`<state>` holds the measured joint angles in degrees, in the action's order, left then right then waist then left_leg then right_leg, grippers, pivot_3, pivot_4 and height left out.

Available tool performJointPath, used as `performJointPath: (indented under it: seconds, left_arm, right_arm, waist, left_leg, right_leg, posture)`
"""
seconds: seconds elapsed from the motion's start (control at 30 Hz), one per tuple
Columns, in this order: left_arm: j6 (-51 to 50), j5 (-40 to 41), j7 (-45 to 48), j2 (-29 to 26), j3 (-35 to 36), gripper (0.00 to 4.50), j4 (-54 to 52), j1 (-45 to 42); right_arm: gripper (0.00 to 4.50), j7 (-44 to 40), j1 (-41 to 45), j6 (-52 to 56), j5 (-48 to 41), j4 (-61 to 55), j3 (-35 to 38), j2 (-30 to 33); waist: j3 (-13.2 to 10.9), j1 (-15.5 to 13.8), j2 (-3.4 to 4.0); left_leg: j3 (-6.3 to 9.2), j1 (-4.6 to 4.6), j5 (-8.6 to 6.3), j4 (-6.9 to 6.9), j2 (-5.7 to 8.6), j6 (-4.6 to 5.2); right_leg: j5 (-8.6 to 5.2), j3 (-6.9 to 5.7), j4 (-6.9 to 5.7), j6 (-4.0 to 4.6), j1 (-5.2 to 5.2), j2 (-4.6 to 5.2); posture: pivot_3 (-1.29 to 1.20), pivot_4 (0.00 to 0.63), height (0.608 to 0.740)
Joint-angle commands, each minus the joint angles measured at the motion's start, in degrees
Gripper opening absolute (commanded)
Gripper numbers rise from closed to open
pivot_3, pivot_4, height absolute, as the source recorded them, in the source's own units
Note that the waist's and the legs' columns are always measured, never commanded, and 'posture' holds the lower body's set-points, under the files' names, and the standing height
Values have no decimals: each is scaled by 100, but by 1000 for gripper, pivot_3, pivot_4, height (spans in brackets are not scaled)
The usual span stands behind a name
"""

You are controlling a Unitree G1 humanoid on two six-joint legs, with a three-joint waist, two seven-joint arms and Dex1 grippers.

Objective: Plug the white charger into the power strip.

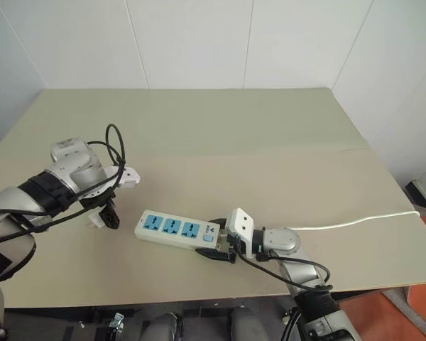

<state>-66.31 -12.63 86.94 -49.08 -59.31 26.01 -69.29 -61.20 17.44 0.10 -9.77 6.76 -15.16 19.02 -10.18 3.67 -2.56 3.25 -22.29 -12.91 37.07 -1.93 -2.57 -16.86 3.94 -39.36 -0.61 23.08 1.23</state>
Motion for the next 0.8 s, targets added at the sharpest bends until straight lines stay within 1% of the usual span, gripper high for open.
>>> performJointPath:
  seconds: [0.03, 0.23, 0.3, 0.5, 0.57, 0.67, 0.7, 0.8]
  left_arm:
    - [-77, -50, -94, 14, 252, 3565, -69, -8]
    - [-73, -72, -76, -3, 280, 1575, -55, 33]
    - [-79, -76, -69, -10, 277, 1008, -59, 38]
    - [-50, -42, -176, -42, 453, 1020, -184, 114]
    - [44, 207, -615, 89, 1260, 1020, -285, 162]
    - [167, 661, -1721, 548, 3007, 1020, -329, 227]
    - [371, 770, -2176, 702, 3563, 1020, -407, 330]
    - [781, 1073, -3115, 1083, 4787, 1020, -720, 595]
  right_arm:
    - [3449, -46, -100, 55, -20, 7, -150, -17]
    - [3449, -38, -72, 57, -20, 31, -149, -31]
    - [3449, -42, -53, 50, -17, 49, -150, -34]
    - [3449, -70, -15, 37, -21, 88, -148, -24]
    - [3449, -88, -17, 43, -25, 86, -144, -2]
    - [3449, -137, 3, 32, -20, 107, -152, 39]
    - [3449, -148, 25, 26, -18, 126, -156, 40]
    - [3449, -168, 95, 5, -11, 190, -159, 25]
  waist:
    - [0, 0, 0]
    - [0, 6, 0]
    - [0, 5, 0]
    - [0, 11, 0]
    - [0, 4, 0]
    - [1, -50, -3]
    - [2, -66, -3]
    - [2, -35, -2]
  left_leg:
    - [0, -1, 0, 1, 0, 0]
    - [0, -1, 0, 1, 0, 0]
    - [0, -1, 0, 2, 0, 0]
    - [-1, -1, 0, 2, 0, 0]
    - [0, 0, 0, 2, 0, 0]
    - [9, -6, 0, 17, 0, 1]
    - [10, -8, -2, 26, 0, 3]
    - [-2, -2, -6, 35, 1, 9]
  right_leg:
    - [0, 0, 0, 0, 0, 0]
    - [0, 0, 0, 0, 0, 0]
    - [0, 0, 0, 0, 0, 0]
    - [0, 0, -1, 0, 0, 0]
    - [0, 0, -2, 0, 0, 0]
    - [0, -8, -6, 0, -1, 3]
    - [0, -11, -8, 0, -3, 5]
    - [1, 0, -18, 0, -3, 10]
  posture:
    - [0, 150, 740]
    - [0, 150, 740]
    - [0, 150, 740]
    - [0, 150, 740]
    - [0, 150, 740]
    - [0, 150, 740]
    - [0, 150, 740]
    - [0, 150, 740]
